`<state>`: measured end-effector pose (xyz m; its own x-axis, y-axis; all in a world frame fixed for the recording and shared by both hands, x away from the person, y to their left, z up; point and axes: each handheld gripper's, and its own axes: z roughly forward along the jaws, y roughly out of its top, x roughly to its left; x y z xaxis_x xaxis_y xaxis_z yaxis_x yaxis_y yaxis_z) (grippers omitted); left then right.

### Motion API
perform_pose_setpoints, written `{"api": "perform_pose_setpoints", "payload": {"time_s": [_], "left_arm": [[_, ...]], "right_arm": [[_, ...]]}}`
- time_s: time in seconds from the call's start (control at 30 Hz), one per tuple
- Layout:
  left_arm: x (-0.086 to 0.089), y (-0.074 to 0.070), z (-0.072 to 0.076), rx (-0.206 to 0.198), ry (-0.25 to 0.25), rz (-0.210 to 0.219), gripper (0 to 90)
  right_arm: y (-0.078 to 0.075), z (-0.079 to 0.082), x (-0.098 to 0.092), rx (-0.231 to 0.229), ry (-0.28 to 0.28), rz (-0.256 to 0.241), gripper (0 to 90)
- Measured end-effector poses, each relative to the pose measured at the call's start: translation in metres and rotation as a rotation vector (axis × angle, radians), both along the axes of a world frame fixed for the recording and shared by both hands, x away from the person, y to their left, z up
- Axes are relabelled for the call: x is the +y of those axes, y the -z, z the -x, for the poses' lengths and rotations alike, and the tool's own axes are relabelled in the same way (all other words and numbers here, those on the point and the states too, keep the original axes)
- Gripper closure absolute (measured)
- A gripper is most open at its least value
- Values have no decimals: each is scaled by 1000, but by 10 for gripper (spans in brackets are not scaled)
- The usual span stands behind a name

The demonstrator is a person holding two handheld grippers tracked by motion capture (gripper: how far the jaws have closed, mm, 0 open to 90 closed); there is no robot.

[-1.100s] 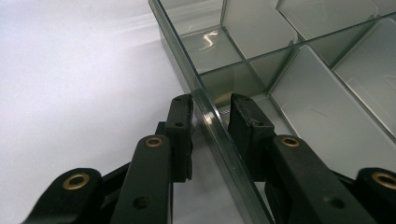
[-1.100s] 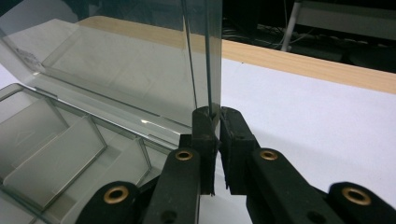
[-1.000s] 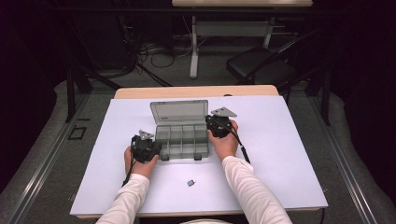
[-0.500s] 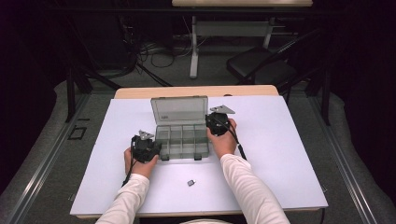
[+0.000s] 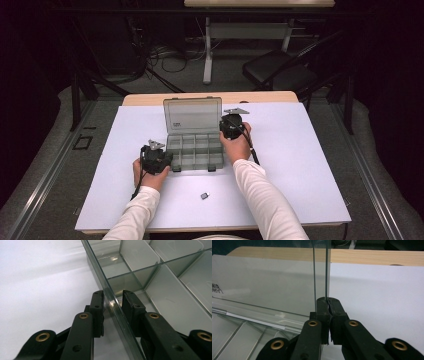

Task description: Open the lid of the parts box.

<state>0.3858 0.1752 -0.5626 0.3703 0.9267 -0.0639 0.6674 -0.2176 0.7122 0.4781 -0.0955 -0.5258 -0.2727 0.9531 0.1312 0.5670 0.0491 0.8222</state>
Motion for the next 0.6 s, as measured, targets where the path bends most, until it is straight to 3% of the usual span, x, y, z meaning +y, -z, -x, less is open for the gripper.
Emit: {"api": "perform_pose_setpoints", "payload": {"time_s": [0.3,0.6], "left_arm": [[0,0,0,0,-4,1,717],[0,0,0,-3,-6,3,717]], "right_arm": [[-3,-10,3,65,22,-1,883],[-2,-16,3,90,32,-9,885]]}}
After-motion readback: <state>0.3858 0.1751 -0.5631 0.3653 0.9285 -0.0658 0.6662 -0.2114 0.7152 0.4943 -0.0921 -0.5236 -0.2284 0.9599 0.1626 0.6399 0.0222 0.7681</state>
